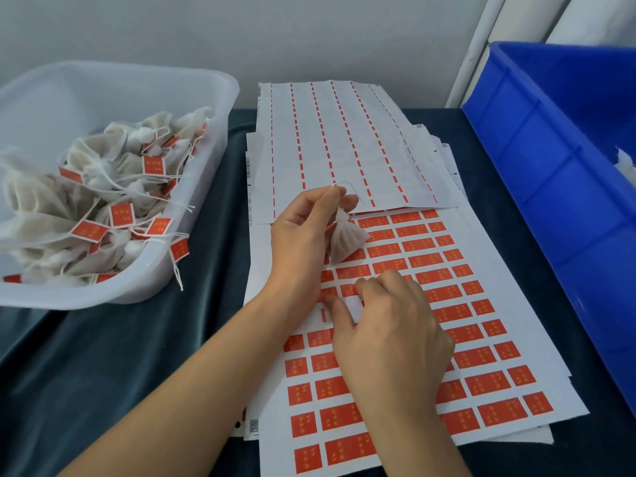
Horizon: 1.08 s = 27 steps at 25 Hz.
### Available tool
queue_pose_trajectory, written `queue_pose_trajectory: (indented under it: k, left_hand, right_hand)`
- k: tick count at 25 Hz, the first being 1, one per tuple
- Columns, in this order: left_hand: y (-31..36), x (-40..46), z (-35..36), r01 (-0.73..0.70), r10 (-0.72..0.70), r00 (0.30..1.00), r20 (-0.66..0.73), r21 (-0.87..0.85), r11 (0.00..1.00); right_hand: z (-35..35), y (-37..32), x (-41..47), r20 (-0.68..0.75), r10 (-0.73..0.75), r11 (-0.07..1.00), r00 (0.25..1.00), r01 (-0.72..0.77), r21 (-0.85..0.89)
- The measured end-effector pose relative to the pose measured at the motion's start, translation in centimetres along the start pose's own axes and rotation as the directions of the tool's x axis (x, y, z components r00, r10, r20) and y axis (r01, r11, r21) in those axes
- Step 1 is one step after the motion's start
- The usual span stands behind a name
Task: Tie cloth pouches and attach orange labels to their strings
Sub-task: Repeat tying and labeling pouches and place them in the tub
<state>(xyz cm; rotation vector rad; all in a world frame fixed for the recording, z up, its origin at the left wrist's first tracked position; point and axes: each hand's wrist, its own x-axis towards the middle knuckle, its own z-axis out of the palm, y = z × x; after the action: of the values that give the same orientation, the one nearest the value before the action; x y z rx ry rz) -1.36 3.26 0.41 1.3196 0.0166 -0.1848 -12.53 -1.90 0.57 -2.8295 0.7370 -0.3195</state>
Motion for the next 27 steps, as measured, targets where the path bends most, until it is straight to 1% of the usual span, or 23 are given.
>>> queue_pose_trajectory:
  k: [2,3,5,6,7,9,10,13,15,19,22,27]
  left_hand:
    - [0.8,0.3,-0.4,-0.014,0.014,1.0,0.006,0.007,1.0]
    - [1.3,0.7,-0.9,-0.068,0.068,0.998,0.0,0.057,0.996]
    - [2.3,1.5,-2.5,-0.229,0.229,0.973,0.026,0.206,0.951]
    - [2.7,1.7,-3.2,-0.288,0.283,0.957,0.055,0.253,0.924]
    - [2.8,1.9,-3.7,-0.316,0.305,0.949,0.082,0.284,0.906]
    - [2.2,1.9,-4.1,-0.332,0.312,0.943,0.111,0.334,0.882]
    - [1.7,1.8,-3.8,-0.333,0.315,0.943,0.111,0.357,0.873]
    - [0.7,1.6,-2.9,-0.337,0.337,0.938,0.08,0.44,0.832]
    - [0.6,1.5,-2.6,-0.331,0.336,0.939,0.078,0.474,0.816]
    - [0.5,1.7,-2.6,-0.332,0.341,0.937,0.069,0.468,0.819]
    - [0.4,1.7,-2.5,-0.335,0.347,0.935,0.069,0.488,0.806]
    - [0.3,1.7,-2.2,-0.327,0.33,0.94,0.083,0.492,0.807]
  right_hand:
    - [-0.1,0.2,0.0,-0.007,-0.008,1.0,1.0,0.009,0.013]
    - [-0.1,0.4,0.0,-0.022,-0.022,0.999,1.0,0.022,0.024]
    - [-0.2,0.8,0.2,-0.057,-0.051,0.998,0.997,0.053,0.028]
    - [-0.3,1.1,0.3,-0.066,-0.064,0.998,0.996,0.066,0.021]
    - [-0.4,1.3,0.5,-0.058,-0.072,0.997,0.996,0.073,0.013]
    - [-0.6,1.5,0.9,0.002,-0.076,0.997,0.997,0.076,0.016]
    - [-0.7,1.4,0.9,0.005,-0.073,0.997,0.997,0.073,0.029]
    - [-0.3,0.8,0.1,-0.015,-0.094,0.994,0.995,0.095,0.049]
    - [0.2,0.4,-0.7,-0.054,-0.116,0.991,0.992,0.119,0.057]
    - [0.8,0.5,-1.0,-0.112,-0.151,0.984,0.982,0.16,0.08]
    - [0.8,0.4,-0.8,-0.112,-0.17,0.979,0.979,0.181,0.094]
    - [0.5,0.2,-0.3,-0.109,-0.151,0.979,0.982,0.164,0.124]
